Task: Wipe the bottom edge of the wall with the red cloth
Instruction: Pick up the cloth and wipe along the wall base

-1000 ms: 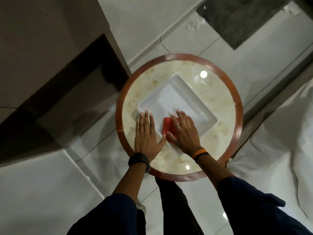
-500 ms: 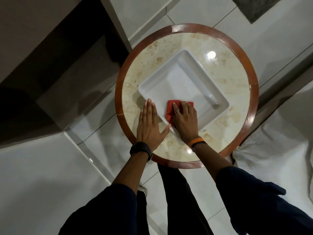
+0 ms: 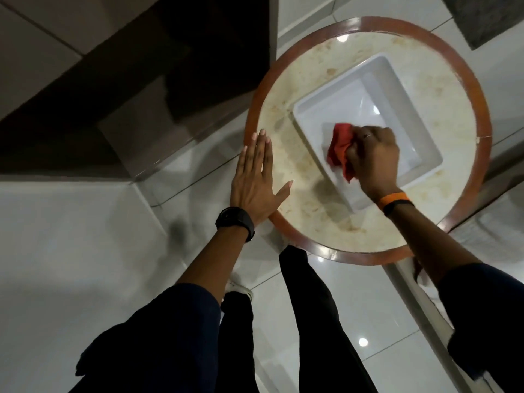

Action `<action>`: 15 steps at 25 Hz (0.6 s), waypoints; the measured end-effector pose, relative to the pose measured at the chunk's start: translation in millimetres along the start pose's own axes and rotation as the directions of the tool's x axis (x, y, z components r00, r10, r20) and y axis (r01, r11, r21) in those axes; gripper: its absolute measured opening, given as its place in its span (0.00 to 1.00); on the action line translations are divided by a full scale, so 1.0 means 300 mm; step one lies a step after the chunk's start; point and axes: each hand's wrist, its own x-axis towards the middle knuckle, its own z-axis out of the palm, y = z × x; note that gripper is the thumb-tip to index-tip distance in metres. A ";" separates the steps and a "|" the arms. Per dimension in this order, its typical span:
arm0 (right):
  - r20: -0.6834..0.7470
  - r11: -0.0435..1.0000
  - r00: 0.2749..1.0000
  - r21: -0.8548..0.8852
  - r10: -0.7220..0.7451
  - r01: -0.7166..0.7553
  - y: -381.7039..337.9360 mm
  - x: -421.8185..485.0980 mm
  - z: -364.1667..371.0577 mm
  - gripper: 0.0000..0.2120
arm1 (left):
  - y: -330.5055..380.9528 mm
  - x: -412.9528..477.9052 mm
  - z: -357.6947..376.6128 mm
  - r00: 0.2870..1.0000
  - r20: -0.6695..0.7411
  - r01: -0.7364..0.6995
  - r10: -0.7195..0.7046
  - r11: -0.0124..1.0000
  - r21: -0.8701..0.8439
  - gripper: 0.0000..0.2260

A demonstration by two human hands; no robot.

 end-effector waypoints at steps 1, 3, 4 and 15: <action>-0.041 0.999 0.999 0.044 -0.025 0.026 -0.052 0.003 -0.026 0.14 | -0.049 -0.031 0.000 1.000 -0.004 0.018 -0.018 1.000 0.003 0.45; -0.117 0.977 0.992 0.203 -0.045 0.069 -0.197 -0.007 -0.060 0.10 | -0.154 -0.099 0.000 0.998 -0.011 0.062 -0.062 0.998 -0.004 0.45; -0.151 0.967 0.986 0.236 -0.064 0.099 -0.275 -0.023 -0.061 0.10 | -0.207 -0.135 0.002 0.996 -0.013 0.084 -0.084 0.996 0.000 0.45; 0.365 0.869 0.864 0.472 -0.348 0.150 -0.855 -0.501 0.968 0.21 | -0.898 -0.688 0.497 0.906 0.282 0.275 -0.316 0.945 0.175 0.48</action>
